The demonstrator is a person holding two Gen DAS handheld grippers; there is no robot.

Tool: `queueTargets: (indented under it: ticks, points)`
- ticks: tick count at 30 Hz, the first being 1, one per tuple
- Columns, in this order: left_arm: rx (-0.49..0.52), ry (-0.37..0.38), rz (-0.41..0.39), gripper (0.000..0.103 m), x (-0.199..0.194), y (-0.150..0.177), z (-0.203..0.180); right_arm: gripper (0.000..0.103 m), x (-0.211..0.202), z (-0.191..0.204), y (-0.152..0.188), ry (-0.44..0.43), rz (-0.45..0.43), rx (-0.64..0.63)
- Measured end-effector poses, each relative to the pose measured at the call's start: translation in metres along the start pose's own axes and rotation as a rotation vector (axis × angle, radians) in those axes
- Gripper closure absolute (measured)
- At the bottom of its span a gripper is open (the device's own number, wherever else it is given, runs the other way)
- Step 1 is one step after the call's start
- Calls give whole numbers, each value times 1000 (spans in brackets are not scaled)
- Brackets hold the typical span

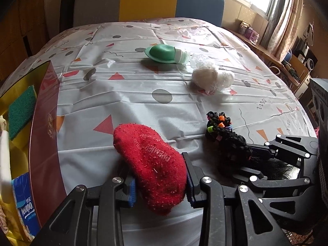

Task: Organize soft objects
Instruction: 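Carry the red hat over the gold tray with the left tool while the right tool holds the hair piece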

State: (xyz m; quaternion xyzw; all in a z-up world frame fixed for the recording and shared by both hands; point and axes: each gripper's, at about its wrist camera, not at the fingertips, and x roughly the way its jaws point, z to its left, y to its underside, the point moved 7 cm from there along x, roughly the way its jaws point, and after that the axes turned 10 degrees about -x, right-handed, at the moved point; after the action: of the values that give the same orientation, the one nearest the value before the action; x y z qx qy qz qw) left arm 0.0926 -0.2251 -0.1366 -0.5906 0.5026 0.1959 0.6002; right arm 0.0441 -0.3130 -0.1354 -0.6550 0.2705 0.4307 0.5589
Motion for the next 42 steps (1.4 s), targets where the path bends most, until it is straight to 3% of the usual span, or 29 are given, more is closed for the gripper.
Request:
queueTargets:
  ticks: [9, 21, 42]
  points:
    - [34, -33, -12, 73, -11, 4, -4, 67, 4, 5, -7, 31, -16, -37]
    - [70, -22, -76, 73, -49, 8, -14, 67, 6, 7, -9, 53, -62, -69]
    - [10, -13, -175, 73, -112, -7, 3, 67, 6, 9, -10, 91, -69, -75]
